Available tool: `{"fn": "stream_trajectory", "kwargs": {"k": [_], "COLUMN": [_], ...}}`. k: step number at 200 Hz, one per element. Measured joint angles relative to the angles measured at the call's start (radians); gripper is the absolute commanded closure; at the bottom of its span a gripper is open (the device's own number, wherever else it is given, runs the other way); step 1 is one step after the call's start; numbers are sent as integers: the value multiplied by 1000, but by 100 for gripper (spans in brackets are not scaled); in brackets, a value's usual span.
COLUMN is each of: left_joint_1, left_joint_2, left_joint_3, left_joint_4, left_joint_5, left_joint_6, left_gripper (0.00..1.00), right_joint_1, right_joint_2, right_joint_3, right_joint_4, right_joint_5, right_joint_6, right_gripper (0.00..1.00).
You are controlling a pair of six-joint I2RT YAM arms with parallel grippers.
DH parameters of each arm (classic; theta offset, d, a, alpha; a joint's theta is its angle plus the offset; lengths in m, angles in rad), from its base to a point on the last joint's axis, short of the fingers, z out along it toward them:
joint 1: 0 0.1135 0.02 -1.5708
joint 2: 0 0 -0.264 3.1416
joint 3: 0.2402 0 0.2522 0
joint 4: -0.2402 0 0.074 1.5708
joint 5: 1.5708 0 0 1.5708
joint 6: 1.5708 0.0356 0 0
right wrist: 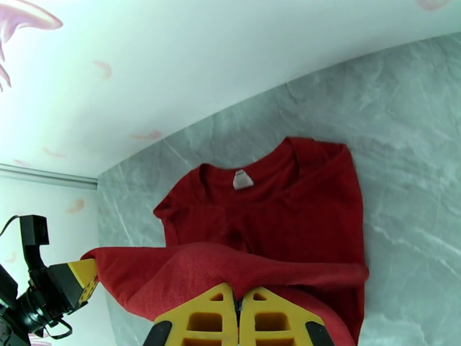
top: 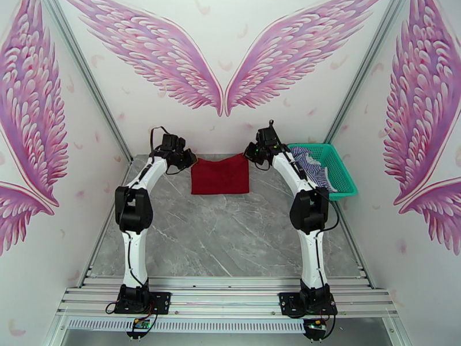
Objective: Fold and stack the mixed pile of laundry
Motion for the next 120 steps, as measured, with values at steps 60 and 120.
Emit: {"fn": "stream_trajectory", "kwargs": {"k": [60,120], "left_joint_1": [14,68], "left_joint_2": [237,306], "left_joint_3": [232,248], "left_joint_4": [11,109], "left_joint_5": [15,-43], "left_joint_6": [-68,-149], "left_gripper": [62,54], "right_joint_1": [-19,-48], "right_joint_2": [252,385], "right_joint_3": [171,242], "right_joint_4": [138,254], "right_joint_5": [-47,-91], "right_joint_6": [40,136], "right_gripper": [72,46]}}
